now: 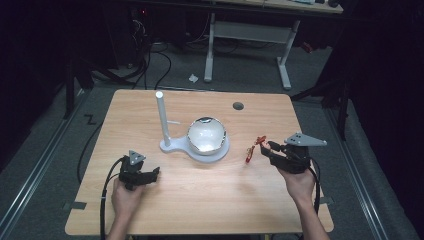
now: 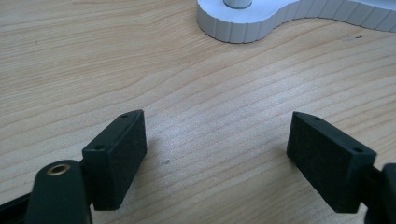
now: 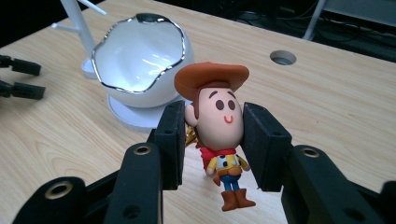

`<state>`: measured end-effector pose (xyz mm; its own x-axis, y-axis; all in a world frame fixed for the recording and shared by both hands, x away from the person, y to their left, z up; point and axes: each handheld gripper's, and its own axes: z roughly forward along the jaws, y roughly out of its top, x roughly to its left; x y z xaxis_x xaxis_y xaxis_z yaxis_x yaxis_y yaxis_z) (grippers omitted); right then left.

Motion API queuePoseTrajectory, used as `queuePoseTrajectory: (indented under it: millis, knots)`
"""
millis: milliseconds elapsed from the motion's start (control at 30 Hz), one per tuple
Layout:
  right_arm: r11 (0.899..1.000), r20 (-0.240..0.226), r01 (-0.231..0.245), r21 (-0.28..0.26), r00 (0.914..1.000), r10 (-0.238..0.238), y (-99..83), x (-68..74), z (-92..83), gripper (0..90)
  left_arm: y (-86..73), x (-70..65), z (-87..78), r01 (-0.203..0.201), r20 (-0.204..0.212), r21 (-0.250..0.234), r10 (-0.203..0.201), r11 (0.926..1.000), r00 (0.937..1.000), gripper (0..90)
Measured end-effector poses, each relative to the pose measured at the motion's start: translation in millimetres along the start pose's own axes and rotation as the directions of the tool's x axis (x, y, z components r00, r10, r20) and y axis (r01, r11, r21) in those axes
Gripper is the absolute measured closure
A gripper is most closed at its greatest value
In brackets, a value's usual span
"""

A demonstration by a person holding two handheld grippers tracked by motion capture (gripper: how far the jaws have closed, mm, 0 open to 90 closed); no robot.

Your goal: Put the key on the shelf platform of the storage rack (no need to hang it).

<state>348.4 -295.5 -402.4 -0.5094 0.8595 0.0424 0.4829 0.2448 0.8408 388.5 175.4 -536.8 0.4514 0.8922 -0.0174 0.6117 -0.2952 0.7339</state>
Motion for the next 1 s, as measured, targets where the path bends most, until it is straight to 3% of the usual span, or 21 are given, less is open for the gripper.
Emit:
queuePoseTrajectory:
  millis: [600,1000]
  knots:
    - [0.999,-0.110,0.017,-0.037,0.9937,-0.021,22.8,14.3,0.4,61.4,0.0,0.0,-0.1,0.000,0.001,0.002,0.000,1.0000,1.0000,20.4]
    - [0.997,-0.181,0.053,-0.054,0.9814,-0.062,52.1,25.7,2.4,61.3,0.1,0.1,0.0,0.000,-0.002,0.000,0.000,1.0000,1.0000,20.6]
